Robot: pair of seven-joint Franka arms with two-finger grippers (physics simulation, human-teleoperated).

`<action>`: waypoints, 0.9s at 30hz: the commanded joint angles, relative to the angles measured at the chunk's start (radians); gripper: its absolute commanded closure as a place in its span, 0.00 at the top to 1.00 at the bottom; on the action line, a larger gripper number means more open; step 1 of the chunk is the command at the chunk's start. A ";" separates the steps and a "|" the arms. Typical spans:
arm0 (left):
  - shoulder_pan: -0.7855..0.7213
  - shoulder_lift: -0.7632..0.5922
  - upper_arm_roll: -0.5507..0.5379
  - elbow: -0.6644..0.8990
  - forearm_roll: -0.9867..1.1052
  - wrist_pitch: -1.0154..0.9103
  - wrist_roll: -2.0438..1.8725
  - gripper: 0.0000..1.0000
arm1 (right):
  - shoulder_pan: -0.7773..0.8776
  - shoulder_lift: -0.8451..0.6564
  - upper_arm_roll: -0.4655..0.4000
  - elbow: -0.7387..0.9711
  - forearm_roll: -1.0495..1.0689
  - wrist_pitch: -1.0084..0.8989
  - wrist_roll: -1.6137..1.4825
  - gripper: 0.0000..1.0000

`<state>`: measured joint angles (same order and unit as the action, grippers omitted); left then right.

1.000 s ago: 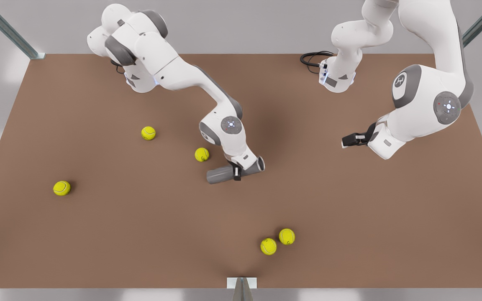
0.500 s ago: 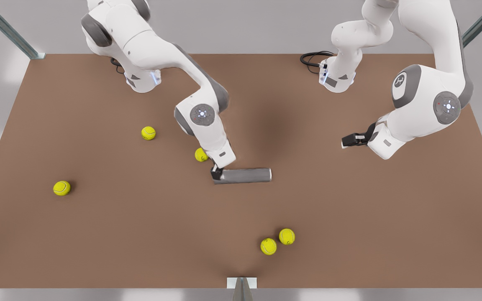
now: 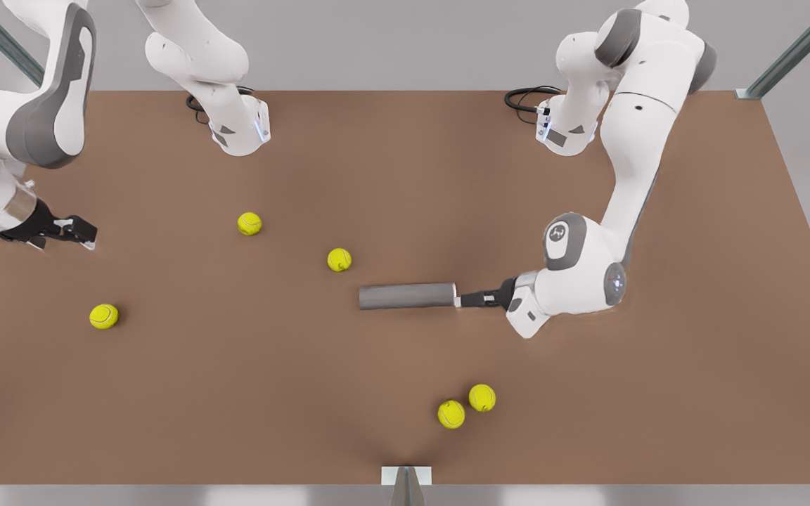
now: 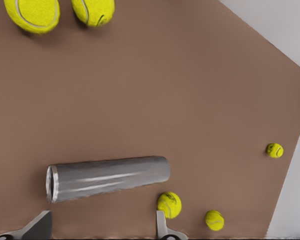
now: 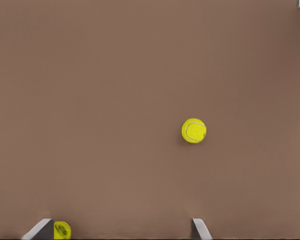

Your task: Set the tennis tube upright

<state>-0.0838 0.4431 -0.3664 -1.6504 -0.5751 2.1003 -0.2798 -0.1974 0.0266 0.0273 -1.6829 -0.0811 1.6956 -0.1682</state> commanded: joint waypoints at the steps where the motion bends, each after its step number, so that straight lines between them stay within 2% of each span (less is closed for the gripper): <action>1: 0.004 -0.023 -0.002 -0.017 -0.017 -0.009 -0.001 0.99 | 0.133 0.003 0.000 0.002 0.000 -0.002 -0.001 1.00; 2: 0.004 -0.049 -0.009 -0.058 -0.040 -0.013 0.001 0.99 | 0.133 0.007 0.000 0.008 0.001 -0.037 0.002 1.00; 4: 0.047 -0.024 -0.011 -0.109 -0.040 -0.002 0.106 0.99 | 0.130 0.095 0.000 0.143 -0.002 -0.146 -0.004 1.00; 9: 0.118 0.059 -0.013 -0.080 -0.129 0.038 0.229 0.99 | 0.128 0.153 -0.004 0.223 -0.002 -0.159 -0.011 1.00; 12: 0.104 0.108 -0.034 -0.060 -0.193 0.086 0.248 0.99 | 0.130 0.159 -0.004 0.224 -0.002 -0.163 -0.008 1.00; 14: 0.096 0.123 -0.097 -0.063 -0.233 0.165 0.248 0.99 | 0.128 0.159 -0.004 0.224 -0.003 -0.163 -0.008 1.00; 17: 0.068 0.118 -0.103 -0.077 -0.247 0.168 0.246 0.99 | 0.130 0.159 -0.004 0.224 -0.003 -0.159 -0.008 1.00; 27: 0.125 0.160 -0.102 -0.089 -0.243 0.167 0.390 0.99 | 0.141 0.162 0.000 0.223 -0.002 -0.163 -0.008 1.00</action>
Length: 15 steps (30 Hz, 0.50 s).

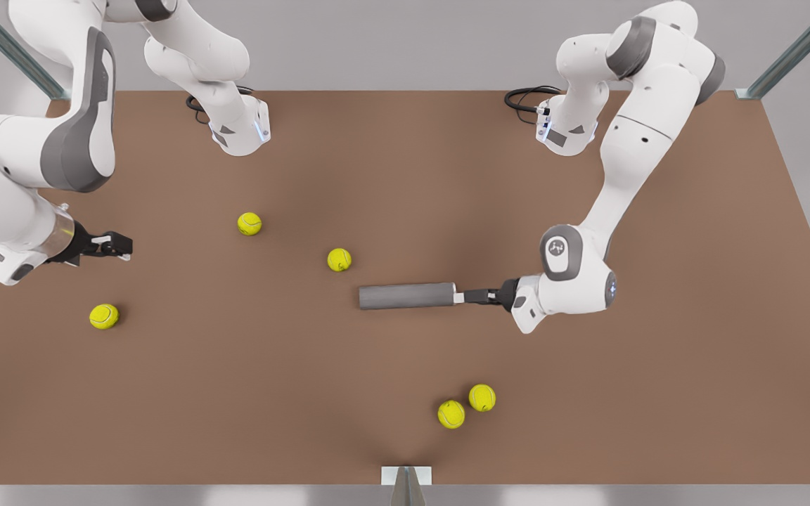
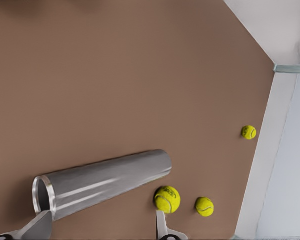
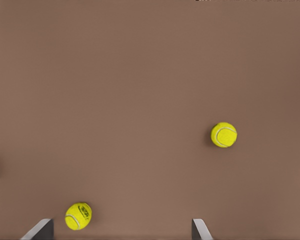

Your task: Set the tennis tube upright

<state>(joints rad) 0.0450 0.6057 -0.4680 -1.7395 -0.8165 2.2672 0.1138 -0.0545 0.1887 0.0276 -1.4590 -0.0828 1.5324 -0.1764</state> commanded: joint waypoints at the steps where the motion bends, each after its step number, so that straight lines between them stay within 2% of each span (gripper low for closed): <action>1: 0.001 0.003 -0.001 0.002 -0.001 0.002 0.001 0.99 | -0.002 0.000 0.000 0.000 0.000 0.000 0.000 1.00; 5: -0.001 0.035 -0.001 -0.011 -0.004 0.058 0.024 0.99 | -0.001 0.000 0.000 0.000 0.003 0.000 0.000 1.00; 15: -0.005 0.042 -0.001 -0.084 -0.006 0.060 0.047 0.99 | 0.001 -0.002 0.000 0.000 0.012 -0.021 -0.002 1.00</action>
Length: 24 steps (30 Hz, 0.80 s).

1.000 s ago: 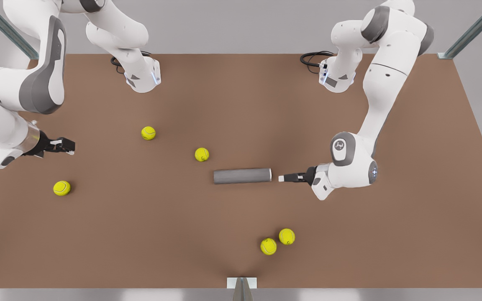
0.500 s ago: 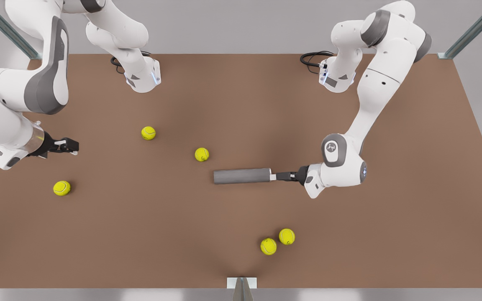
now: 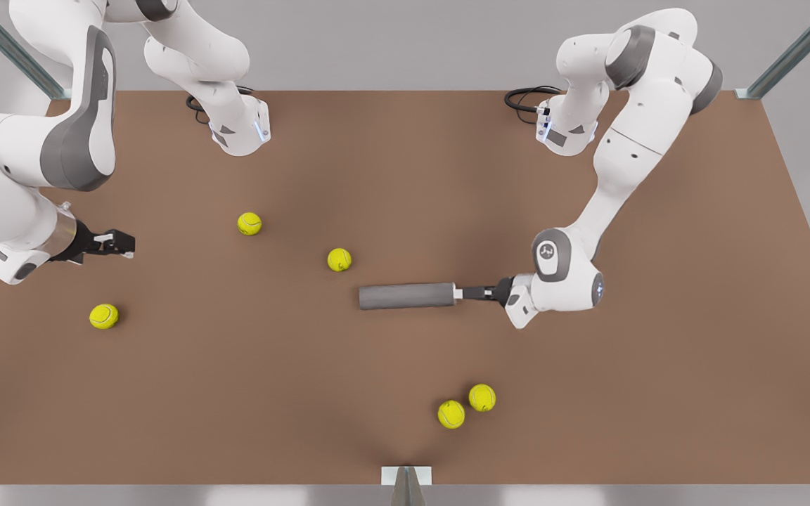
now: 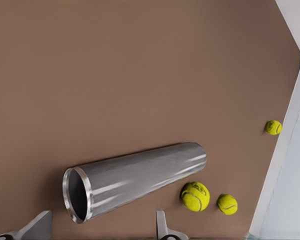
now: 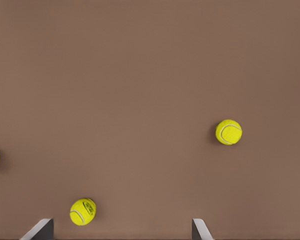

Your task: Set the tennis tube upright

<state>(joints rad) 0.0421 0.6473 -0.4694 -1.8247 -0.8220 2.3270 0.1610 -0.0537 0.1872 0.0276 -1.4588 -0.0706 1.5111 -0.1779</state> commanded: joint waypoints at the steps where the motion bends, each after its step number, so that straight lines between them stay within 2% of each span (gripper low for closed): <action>1: -0.001 0.000 0.000 -0.001 0.000 0.000 0.000 0.99 | 0.000 0.000 0.000 0.000 0.000 0.000 0.000 1.00; 24: -0.041 0.084 -0.020 0.001 -0.149 0.117 0.120 0.99 | 0.017 0.026 0.017 0.021 0.002 -0.002 0.000 1.00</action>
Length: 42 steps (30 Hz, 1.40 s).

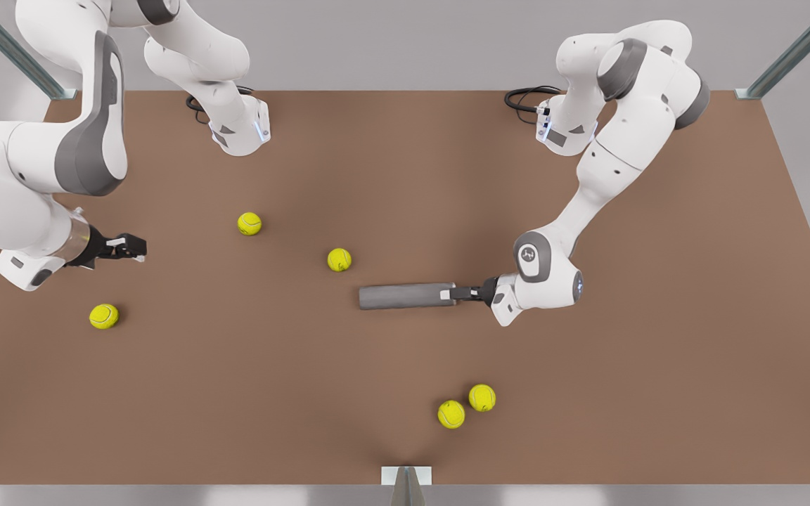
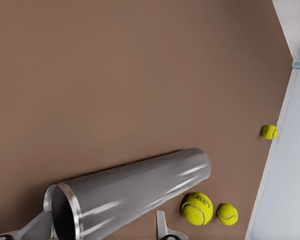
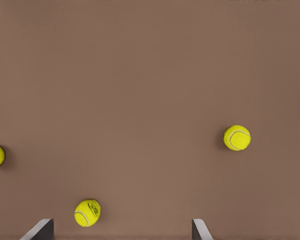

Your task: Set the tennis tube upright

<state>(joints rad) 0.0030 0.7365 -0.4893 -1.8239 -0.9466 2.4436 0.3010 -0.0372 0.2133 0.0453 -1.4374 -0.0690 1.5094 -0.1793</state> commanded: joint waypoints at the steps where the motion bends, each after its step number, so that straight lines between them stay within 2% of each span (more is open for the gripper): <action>1: 0.000 0.003 0.000 0.000 -0.044 0.000 0.010 0.99 | 0.000 0.000 0.001 0.000 0.000 0.000 0.000 1.00; 7: -0.009 0.014 0.000 0.000 -0.147 0.002 0.093 0.99 | -0.004 0.008 0.019 0.002 0.000 -0.014 0.001 1.00; 19: -0.046 0.050 0.000 0.028 -0.190 0.037 0.109 0.99 | -0.001 0.023 0.019 0.000 0.005 -0.018 0.000 1.00; 26: -0.052 0.070 -0.002 0.037 -0.290 0.037 0.173 0.98 | -0.003 0.032 0.019 0.000 0.015 -0.018 0.001 1.00; 29: -0.049 0.060 0.000 0.037 -0.310 0.034 0.175 0.61 | -0.003 0.032 0.019 0.000 0.015 -0.018 0.000 1.00; 30: -0.047 0.058 0.000 0.037 -0.310 0.034 0.175 0.53 | -0.003 0.032 0.019 0.000 0.015 -0.018 0.001 1.00; 32: -0.043 0.057 -0.002 0.037 -0.308 0.034 0.176 0.43 | -0.003 0.032 0.019 0.000 0.015 -0.017 0.000 1.00; 36: -0.032 0.058 -0.012 0.046 -0.311 0.028 0.184 0.33 | -0.003 0.032 0.019 0.000 0.015 -0.017 0.000 1.00; 42: 0.000 0.047 -0.068 0.046 -0.327 0.032 0.184 0.28 | -0.001 0.034 0.019 0.000 0.015 -0.018 0.001 1.00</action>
<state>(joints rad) 0.0031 0.7826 -0.5576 -1.7779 -1.2669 2.4767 0.4848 -0.0385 0.2470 0.0644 -1.4374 -0.0523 1.4925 -0.1780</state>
